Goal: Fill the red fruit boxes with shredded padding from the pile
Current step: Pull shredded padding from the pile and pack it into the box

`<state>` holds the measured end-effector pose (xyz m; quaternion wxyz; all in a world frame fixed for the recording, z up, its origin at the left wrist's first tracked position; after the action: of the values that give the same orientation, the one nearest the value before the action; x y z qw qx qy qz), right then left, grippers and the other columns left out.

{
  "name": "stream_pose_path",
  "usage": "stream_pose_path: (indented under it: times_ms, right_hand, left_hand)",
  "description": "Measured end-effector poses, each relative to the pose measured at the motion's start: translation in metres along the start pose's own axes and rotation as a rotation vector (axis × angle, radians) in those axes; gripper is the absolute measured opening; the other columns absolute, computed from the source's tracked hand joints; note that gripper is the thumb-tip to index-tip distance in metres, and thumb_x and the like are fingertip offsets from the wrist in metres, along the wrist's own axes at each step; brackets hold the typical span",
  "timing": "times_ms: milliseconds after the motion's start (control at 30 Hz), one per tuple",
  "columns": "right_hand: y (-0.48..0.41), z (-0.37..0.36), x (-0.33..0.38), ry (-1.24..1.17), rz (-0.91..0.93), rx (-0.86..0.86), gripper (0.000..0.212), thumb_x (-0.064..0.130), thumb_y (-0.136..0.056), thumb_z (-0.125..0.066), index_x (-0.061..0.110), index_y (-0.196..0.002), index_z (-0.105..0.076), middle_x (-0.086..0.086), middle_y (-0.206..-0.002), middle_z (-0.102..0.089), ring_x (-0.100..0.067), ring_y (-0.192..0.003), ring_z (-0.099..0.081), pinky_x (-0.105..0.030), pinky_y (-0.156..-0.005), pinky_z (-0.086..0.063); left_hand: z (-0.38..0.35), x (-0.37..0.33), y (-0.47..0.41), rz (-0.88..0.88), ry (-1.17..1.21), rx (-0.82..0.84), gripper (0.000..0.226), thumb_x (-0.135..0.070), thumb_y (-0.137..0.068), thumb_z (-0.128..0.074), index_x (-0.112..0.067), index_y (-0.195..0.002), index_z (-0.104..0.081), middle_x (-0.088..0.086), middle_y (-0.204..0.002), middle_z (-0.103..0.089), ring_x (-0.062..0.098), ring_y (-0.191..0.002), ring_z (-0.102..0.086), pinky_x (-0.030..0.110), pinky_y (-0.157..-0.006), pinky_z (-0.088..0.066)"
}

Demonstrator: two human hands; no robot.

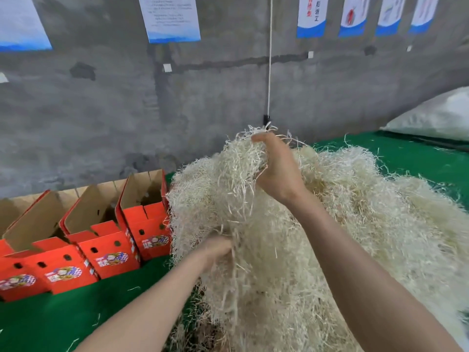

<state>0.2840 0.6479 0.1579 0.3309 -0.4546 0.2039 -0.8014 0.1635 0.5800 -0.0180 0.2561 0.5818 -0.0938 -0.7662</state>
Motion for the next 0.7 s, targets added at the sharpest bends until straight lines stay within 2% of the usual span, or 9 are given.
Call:
stream_pose_path:
  times_ms: [167,233,300,333,400,467,533,633,700]
  right_hand:
    - [-0.001,-0.008,0.0,0.145,0.085,-0.007,0.071,-0.017,-0.06,-0.057,0.013,-0.125,-0.048,-0.007,-0.124,-0.05,-0.02,-0.112,-0.047,-0.016,-0.084,-0.032]
    - [0.0,-0.016,0.011,0.176,0.127,0.008,0.072,-0.017,-0.061,-0.056,0.014,-0.126,-0.047,-0.007,-0.122,-0.05,-0.02,-0.11,-0.047,-0.018,-0.086,-0.035]
    - [0.006,-0.031,0.028,0.125,0.168,0.104,0.074,-0.018,-0.061,-0.052,0.016,-0.126,-0.047,-0.006,-0.123,-0.05,-0.02,-0.111,-0.048,-0.023,-0.089,-0.042]
    - [0.012,-0.042,0.038,0.061,0.184,0.198,0.073,-0.018,-0.061,-0.051,0.016,-0.126,-0.047,-0.005,-0.125,-0.05,-0.02,-0.112,-0.049,-0.026,-0.089,-0.045]
    - [0.026,-0.064,0.056,-0.052,0.235,0.419,0.07,-0.017,-0.064,-0.053,0.014,-0.127,-0.048,-0.004,-0.128,-0.052,-0.018,-0.114,-0.049,-0.024,-0.092,-0.045]
    - [0.036,-0.073,0.059,-0.064,0.245,0.634,0.073,-0.013,-0.068,-0.058,0.016,-0.134,-0.042,-0.001,-0.135,-0.047,-0.013,-0.119,-0.045,-0.013,-0.093,-0.038]
    - [0.038,-0.063,0.051,-0.142,0.164,0.792,0.078,-0.006,-0.074,-0.065,0.026,-0.138,-0.036,0.006,-0.136,-0.043,-0.007,-0.116,-0.047,-0.015,-0.093,-0.042]
    - [0.01,-0.012,0.027,-0.365,0.018,0.449,0.071,0.004,-0.075,-0.072,0.03,-0.134,-0.041,0.008,-0.133,-0.046,-0.007,-0.113,-0.05,-0.034,-0.094,-0.049]
    - [0.004,-0.001,-0.001,-0.223,-0.085,0.378,0.095,0.018,-0.069,-0.079,0.028,-0.145,-0.024,0.007,-0.148,-0.028,-0.008,-0.13,-0.033,-0.04,-0.111,-0.031]
  left_hand:
    - [0.061,-0.006,0.008,-0.183,1.123,0.049,0.024,-0.002,-0.068,-0.053,-0.013,-0.087,-0.046,0.008,-0.082,-0.055,0.019,-0.067,-0.055,0.034,-0.066,-0.05]
    - [0.065,-0.015,0.019,-0.355,1.031,0.02,0.048,-0.015,-0.069,-0.065,-0.02,-0.115,-0.05,0.007,-0.109,-0.059,0.022,-0.089,-0.062,0.043,-0.079,-0.051]
    - [0.055,-0.024,0.029,-0.449,0.733,0.006,0.106,-0.026,-0.06,-0.081,-0.035,-0.146,-0.019,-0.001,-0.144,-0.037,0.022,-0.127,-0.045,0.051,-0.106,-0.034]
    - [0.046,-0.026,0.034,-0.462,0.612,0.007,0.119,-0.028,-0.048,-0.088,-0.029,-0.147,-0.022,0.0,-0.143,-0.04,0.02,-0.128,-0.044,0.047,-0.109,-0.031]
    - [0.041,-0.02,0.035,-0.359,0.46,-0.055,0.08,-0.026,-0.046,-0.088,-0.013,-0.118,-0.058,0.002,-0.121,-0.061,0.018,-0.114,-0.055,0.032,-0.102,-0.037]
    - [0.047,-0.01,0.032,-0.211,0.422,-0.243,0.022,-0.014,-0.08,-0.067,-0.01,-0.101,-0.063,0.009,-0.119,-0.06,0.022,-0.109,-0.055,0.019,-0.084,-0.04]
    - [0.058,0.005,0.026,-0.046,0.583,-0.362,0.023,-0.005,-0.095,-0.042,-0.001,-0.111,-0.058,0.018,-0.12,-0.056,0.029,-0.107,-0.054,0.013,-0.069,-0.043]
    - [0.057,-0.008,0.019,-0.136,1.027,-0.088,0.023,-0.007,-0.093,-0.038,-0.009,-0.086,-0.06,0.014,-0.083,-0.06,0.026,-0.075,-0.057,0.033,-0.067,-0.047]
    - [0.067,-0.005,0.021,-0.181,1.205,-0.072,0.026,-0.02,-0.095,-0.041,-0.006,-0.085,-0.061,0.016,-0.078,-0.067,0.029,-0.077,-0.062,0.041,-0.07,-0.051]
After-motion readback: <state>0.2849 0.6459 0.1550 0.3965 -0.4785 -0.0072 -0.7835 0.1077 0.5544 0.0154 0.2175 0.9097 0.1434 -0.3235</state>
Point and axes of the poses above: each hand's wrist, its own y-axis away from the middle knuckle, its own z-axis out of the back of the hand, x = y × z, the point moved 7 cm from there along -y, towards the middle knuckle
